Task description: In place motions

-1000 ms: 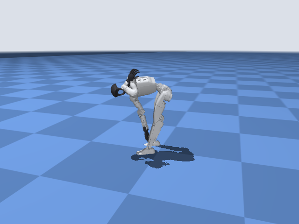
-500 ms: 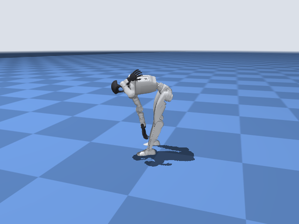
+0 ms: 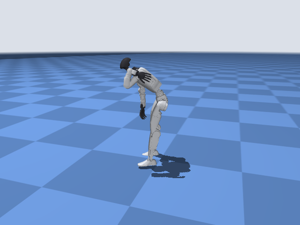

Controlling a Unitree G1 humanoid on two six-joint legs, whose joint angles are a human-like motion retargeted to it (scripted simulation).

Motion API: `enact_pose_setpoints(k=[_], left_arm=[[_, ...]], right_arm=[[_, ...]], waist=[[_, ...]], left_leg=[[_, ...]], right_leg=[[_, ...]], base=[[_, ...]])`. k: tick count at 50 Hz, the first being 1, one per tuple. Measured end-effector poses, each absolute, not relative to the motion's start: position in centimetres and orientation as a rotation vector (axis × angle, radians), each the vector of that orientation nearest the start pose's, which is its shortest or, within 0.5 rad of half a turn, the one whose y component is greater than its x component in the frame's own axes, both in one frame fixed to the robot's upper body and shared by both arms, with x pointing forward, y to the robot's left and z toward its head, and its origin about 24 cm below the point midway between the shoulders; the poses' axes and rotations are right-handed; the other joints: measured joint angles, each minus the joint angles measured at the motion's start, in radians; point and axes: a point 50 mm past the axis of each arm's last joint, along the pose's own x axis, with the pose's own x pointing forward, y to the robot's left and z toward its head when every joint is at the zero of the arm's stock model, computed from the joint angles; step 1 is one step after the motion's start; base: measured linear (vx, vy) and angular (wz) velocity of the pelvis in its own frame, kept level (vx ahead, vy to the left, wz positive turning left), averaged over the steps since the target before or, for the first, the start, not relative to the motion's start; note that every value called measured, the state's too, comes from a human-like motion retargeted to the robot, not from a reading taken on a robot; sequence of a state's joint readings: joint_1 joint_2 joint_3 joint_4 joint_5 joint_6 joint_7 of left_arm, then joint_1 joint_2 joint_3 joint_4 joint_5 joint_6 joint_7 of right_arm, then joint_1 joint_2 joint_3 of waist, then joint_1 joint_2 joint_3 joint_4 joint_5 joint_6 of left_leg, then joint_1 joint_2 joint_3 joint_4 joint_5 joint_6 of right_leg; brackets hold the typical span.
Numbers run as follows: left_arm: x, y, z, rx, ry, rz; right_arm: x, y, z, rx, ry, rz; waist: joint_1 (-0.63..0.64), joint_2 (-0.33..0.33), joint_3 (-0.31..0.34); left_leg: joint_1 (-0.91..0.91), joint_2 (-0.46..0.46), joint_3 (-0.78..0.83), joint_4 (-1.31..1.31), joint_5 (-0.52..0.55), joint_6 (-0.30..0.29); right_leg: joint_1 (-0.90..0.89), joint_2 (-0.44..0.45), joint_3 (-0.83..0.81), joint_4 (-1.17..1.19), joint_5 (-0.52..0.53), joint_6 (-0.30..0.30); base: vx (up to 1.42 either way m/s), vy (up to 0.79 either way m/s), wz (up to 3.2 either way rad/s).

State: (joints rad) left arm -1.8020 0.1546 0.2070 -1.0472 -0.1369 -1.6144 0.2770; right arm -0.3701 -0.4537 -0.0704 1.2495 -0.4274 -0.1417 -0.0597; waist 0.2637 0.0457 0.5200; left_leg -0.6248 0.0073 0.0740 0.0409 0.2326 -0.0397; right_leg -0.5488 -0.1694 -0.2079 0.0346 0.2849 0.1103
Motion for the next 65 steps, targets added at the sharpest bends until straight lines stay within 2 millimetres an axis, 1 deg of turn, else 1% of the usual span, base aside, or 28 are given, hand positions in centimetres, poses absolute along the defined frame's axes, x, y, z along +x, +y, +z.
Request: enact_pose_setpoints(k=[4, 7, 10, 13, 17, 20, 25, 30, 33, 35, 39, 46, 48, 50, 57, 62, 65], left_arm=[[4.3, 16.4, 27.3, 0.523, 1.780, 0.325], [4.2, 16.4, 27.4, 0.473, 1.785, 0.378], [4.0, 16.4, 27.4, 0.431, 1.795, 0.423], [3.9, 16.5, 27.3, 0.388, 1.815, 0.465], [3.7, 16.6, 27.2, 0.319, 1.855, 0.524], [3.5, 16.7, 27.2, 0.262, 1.886, 0.567], [3.3, 16.8, 27.0, 0.156, 1.936, 0.644], [3.2, 16.4, 26.7, -0.005, 1.961, 0.680], [3.2, 15.9, 26.5, -0.150, 1.941, 0.667], [3.3, 15.7, 26.4, -0.224, 1.924, 0.662], [3.5, 15.3, 26.3, -0.307, 1.883, 0.652], [3.8, 14.6, 26.4, -0.395, 1.786, 0.555], [3.9, 14.4, 26.5, -0.408, 1.750, 0.512], [3.9, 14.2, 26.5, -0.404, 1.725, 0.482], [3.8, 14.1, 26.7, -0.297, 1.712, 0.435], [3.8, 14.1, 26.6, -0.238, 1.736, 0.425], [3.8, 14.2, 26.6, -0.217, 1.750, 0.421]], right_arm=[[22.4, -28.2, -8.7, -0.753, 0.772, -0.008], [20.3, -26.3, -10.7, -0.721, 0.821, 0.055], [17.6, -24.4, -12.7, -0.672, 0.893, 0.111], [14.6, -22.7, -14.5, -0.629, 0.975, 0.169], [10.2, -21.2, -16.2, -0.593, 1.103, 0.248], [7.3, -20.8, -16.9, -0.577, 1.193, 0.300], [2.9, -21.4, -17.4, -0.574, 1.338, 0.355], [-0.8, -22.2, -17.5, -0.564, 1.476, 0.357], [-3.0, -22.1, -17.4, -0.518, 1.565, 0.347], [-3.9, -22.0, -17.3, -0.487, 1.605, 0.339], [-4.3, -21.5, -17.4, -0.439, 1.621, 0.319], [-3.4, -20.7, -17.6, -0.432, 1.586, 0.345], [-2.7, -20.6, -17.7, -0.449, 1.565, 0.367], [-2.1, -20.5, -17.7, -0.467, 1.543, 0.388], [-0.8, -19.0, -18.0, -0.485, 1.476, 0.470], [0.6, -17.9, -18.1, -0.469, 1.421, 0.478], [1.2, -17.8, -18.1, -0.463, 1.396, 0.468]], waist=[[-0.061, -0.075, -0.009], [-0.091, -0.125, -0.037], [-0.118, -0.172, -0.080], [-0.159, -0.212, -0.138], [-0.221, -0.237, -0.228], [-0.271, -0.237, -0.287], [-0.338, -0.218, -0.383], [-0.382, -0.206, -0.449], [-0.392, -0.188, -0.485], [-0.397, -0.178, -0.502], [-0.408, -0.162, -0.521], [-0.417, -0.144, -0.527], [-0.419, -0.138, -0.520], [-0.421, -0.137, -0.513], [-0.422, -0.158, -0.502], [-0.428, -0.153, -0.486], [-0.434, -0.151, -0.475]], left_leg=[[0.144, -0.007, 0.024, 0.012, -0.040, 0.014], [0.241, -0.016, 0.040, 0.017, -0.073, 0.022], [0.328, -0.026, 0.056, 0.019, -0.107, 0.029], [0.412, -0.032, 0.080, 0.016, -0.141, 0.033], [0.520, -0.038, 0.114, 0.002, -0.184, 0.038], [0.588, -0.043, 0.120, -0.007, -0.213, 0.045], [0.676, -0.042, 0.125, -0.008, -0.253, 0.060], [0.734, -0.047, 0.139, -0.008, -0.281, 0.067], [0.761, -0.047, 0.152, -0.009, -0.294, 0.069], [0.772, -0.046, 0.159, -0.009, -0.299, 0.071], [0.786, -0.047, 0.165, -0.003, -0.305, 0.072], [0.793, -0.047, 0.164, 0.004, -0.308, 0.069], [0.791, -0.045, 0.162, 0.005, -0.306, 0.067], [0.789, -0.043, 0.158, 0.004, -0.303, 0.064], [0.778, -0.034, 0.149, -0.010, -0.283, 0.059], [0.772, -0.015, 0.149, -0.027, -0.265, 0.048], [0.767, 0.003, 0.138, -0.032, -0.256, 0.031]], right_leg=[[0.129, -0.008, 0.023, 0.008, -0.026, 0.010], [0.217, -0.019, 0.024, 0.010, -0.046, 0.015], [0.297, -0.028, 0.023, 0.009, -0.070, 0.019], [0.371, -0.030, 0.022, 0.009, -0.098, 0.020], [0.464, -0.024, 0.030, 0.010, -0.140, 0.018], [0.519, -0.011, 0.055, 0.012, -0.168, 0.009], [0.593, 0.008, 0.087, 0.017, -0.201, 0.001], [0.639, 0.015, 0.103, 0.012, -0.212, -0.002], [0.658, 0.019, 0.109, 0.009, -0.216, -0.003], [0.667, 0.023, 0.115, 0.008, -0.218, -0.006], [0.679, 0.027, 0.126, 0.007, -0.219, -0.014], [0.687, 0.037, 0.133, 0.009, -0.220, -0.027], [0.687, 0.040, 0.130, 0.009, -0.218, -0.031], [0.686, 0.043, 0.127, 0.009, -0.216, -0.033], [0.676, 0.060, 0.122, 0.005, -0.196, -0.044], [0.657, 0.076, 0.128, 0.018, -0.196, -0.058], [0.646, 0.079, 0.118, 0.033, -0.206, -0.063]], base=[[0.30, 0.15, -0.36], [0.27, 0.14, -0.31], [0.26, 0.18, -0.29], [0.32, 0.21, -0.31], [0.29, 0.29, -0.31], [0.27, 0.30, -0.33], [0.36, 0.16, -0.36], [0.20, 0.08, -0.27], [0.23, 0.07, -0.23], [0.11, 0.05, -0.16], [0.04, 0.02, -0.05], [0.00, 0.00, 0.00], [-0.08, -0.01, 0.04], [-0.10, -0.03, 0.07], [-0.08, -0.05, 0.07], [-0.08, -0.05, 0.01], [-0.03, -0.03, 0.11]])
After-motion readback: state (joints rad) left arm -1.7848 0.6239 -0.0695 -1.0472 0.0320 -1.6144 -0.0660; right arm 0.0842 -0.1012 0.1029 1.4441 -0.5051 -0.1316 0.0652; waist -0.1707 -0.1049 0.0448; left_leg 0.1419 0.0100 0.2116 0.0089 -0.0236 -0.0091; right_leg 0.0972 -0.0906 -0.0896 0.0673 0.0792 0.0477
